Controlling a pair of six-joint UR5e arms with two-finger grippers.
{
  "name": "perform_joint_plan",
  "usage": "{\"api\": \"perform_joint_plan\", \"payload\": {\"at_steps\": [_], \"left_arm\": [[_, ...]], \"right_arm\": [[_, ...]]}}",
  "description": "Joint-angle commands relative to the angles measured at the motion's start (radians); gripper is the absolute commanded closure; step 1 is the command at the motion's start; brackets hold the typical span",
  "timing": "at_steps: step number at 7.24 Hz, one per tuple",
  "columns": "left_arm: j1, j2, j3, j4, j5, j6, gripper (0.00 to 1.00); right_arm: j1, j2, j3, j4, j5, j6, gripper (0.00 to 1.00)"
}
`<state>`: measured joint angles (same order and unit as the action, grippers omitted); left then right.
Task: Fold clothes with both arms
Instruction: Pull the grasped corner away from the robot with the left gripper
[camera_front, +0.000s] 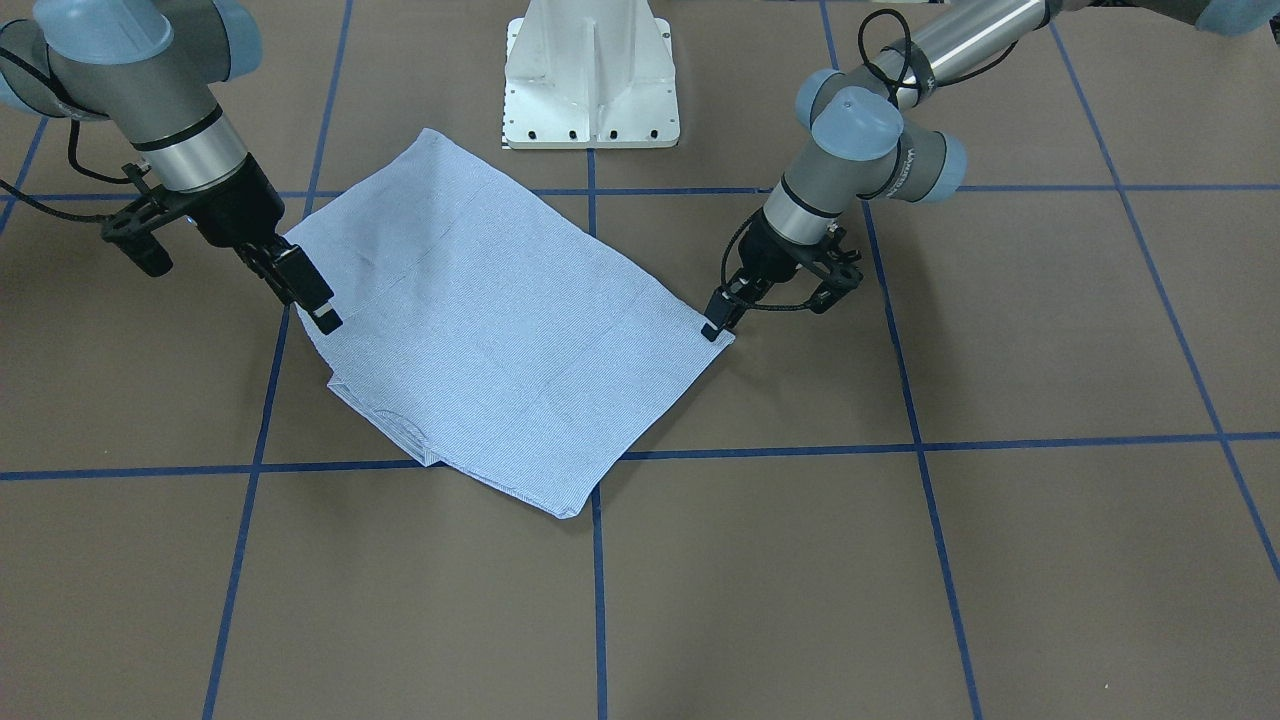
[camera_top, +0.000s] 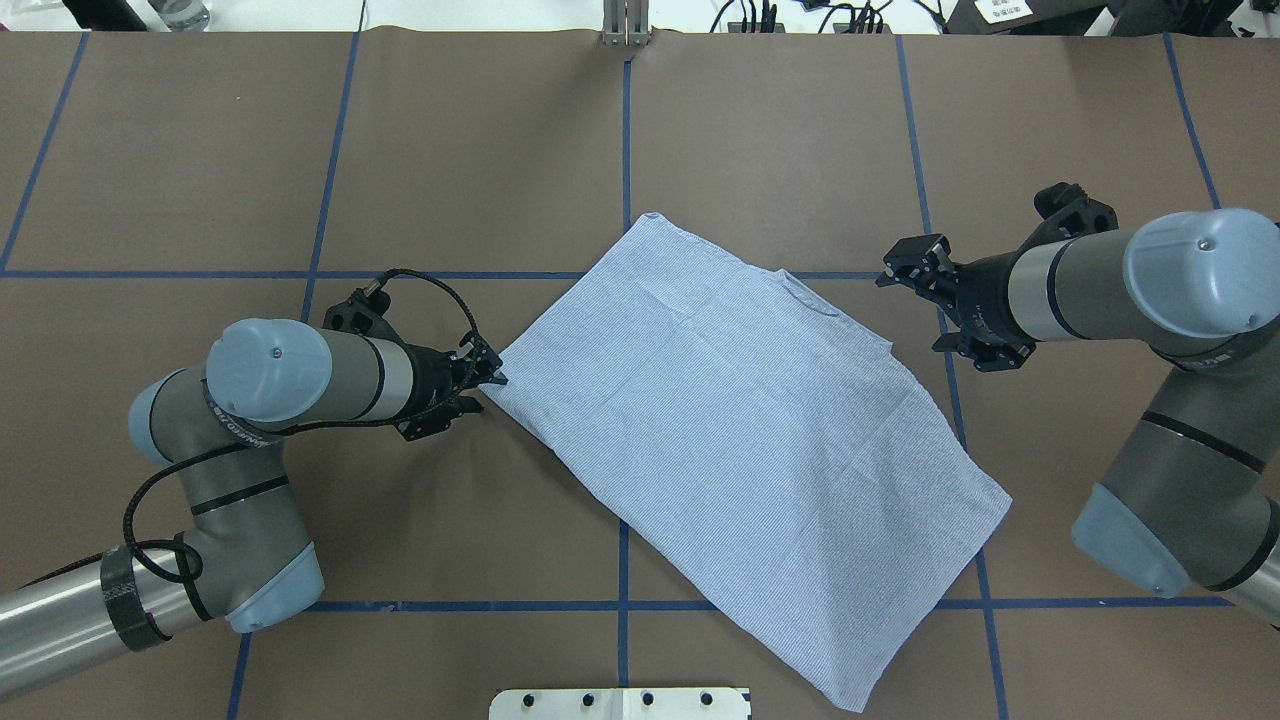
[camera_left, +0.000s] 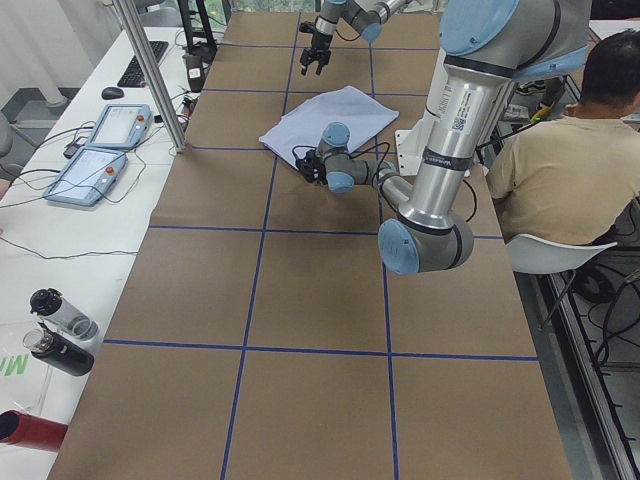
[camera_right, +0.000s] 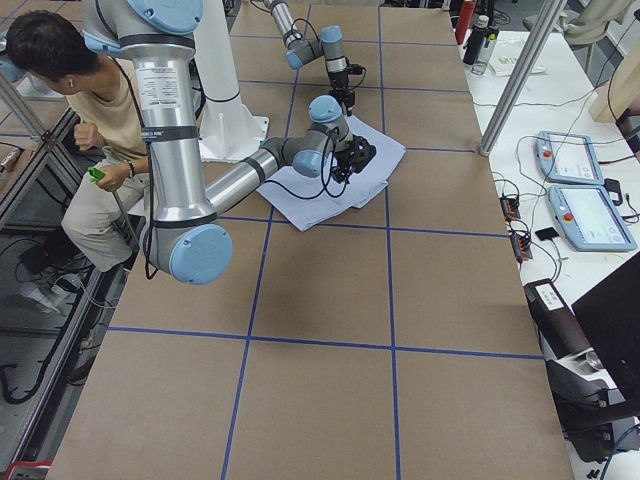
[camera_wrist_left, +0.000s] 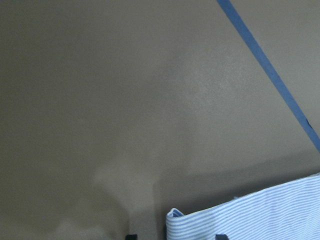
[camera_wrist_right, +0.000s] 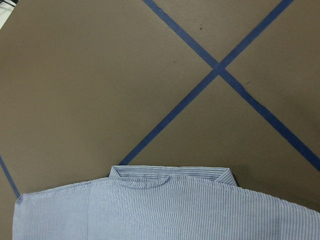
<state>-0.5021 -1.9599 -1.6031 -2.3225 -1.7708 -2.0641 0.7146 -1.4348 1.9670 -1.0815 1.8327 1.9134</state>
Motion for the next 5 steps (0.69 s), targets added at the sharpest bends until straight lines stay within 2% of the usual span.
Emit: {"api": "perform_joint_plan", "payload": {"at_steps": [1, 3, 5], "left_arm": [[0.001, -0.001, 0.002, 0.000, 0.026, 0.005, 1.00], [-0.038, -0.001, -0.008, -0.003, 0.027, 0.086, 1.00], [-0.186, -0.017, 0.024, -0.002, 0.016, 0.270, 1.00]], "right_arm": [[-0.001, 0.000, 0.000, 0.000, 0.000, -0.001, 0.00], [-0.001, 0.004, -0.002, 0.000, -0.001, -0.001, 0.00], [0.000, 0.004, -0.002, -0.002, -0.001, -0.001, 0.00]]}}
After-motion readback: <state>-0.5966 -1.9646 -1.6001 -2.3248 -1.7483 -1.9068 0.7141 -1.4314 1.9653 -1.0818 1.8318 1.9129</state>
